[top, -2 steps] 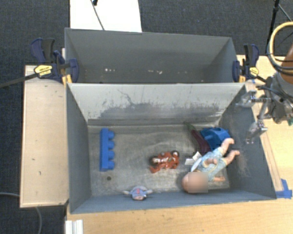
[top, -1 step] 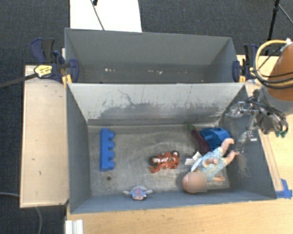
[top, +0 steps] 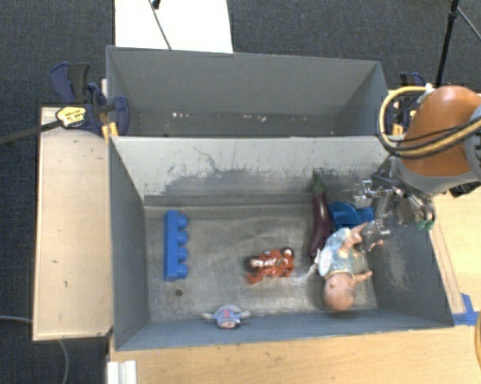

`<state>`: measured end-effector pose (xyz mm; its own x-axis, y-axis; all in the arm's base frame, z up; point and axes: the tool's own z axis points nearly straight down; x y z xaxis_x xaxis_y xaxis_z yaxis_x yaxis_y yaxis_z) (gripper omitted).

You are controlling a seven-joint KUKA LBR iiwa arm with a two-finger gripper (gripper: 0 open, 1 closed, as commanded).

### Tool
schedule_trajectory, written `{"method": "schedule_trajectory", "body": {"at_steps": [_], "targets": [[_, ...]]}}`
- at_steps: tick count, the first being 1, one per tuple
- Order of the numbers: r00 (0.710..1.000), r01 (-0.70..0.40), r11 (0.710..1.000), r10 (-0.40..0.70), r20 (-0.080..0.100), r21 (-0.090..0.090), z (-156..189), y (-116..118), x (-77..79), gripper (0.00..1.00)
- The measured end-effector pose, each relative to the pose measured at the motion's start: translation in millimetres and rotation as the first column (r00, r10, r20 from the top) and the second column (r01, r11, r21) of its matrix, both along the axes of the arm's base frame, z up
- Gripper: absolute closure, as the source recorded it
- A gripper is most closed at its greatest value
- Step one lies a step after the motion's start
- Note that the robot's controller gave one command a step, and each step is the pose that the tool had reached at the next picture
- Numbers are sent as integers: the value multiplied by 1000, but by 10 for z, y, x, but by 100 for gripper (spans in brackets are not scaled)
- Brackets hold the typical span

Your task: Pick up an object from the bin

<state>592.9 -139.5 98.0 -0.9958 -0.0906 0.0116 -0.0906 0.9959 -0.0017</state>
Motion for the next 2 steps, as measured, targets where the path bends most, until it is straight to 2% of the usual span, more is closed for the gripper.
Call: {"method": "schedule_trajectory", "body": {"at_steps": [1, 2], "targets": [[1000, -1, 1000, 1, 0, 0, -1, 2, 1, 100], [1000, 5, 1000, -5, 15, 2, 1454, 96, -177, 100]]}}
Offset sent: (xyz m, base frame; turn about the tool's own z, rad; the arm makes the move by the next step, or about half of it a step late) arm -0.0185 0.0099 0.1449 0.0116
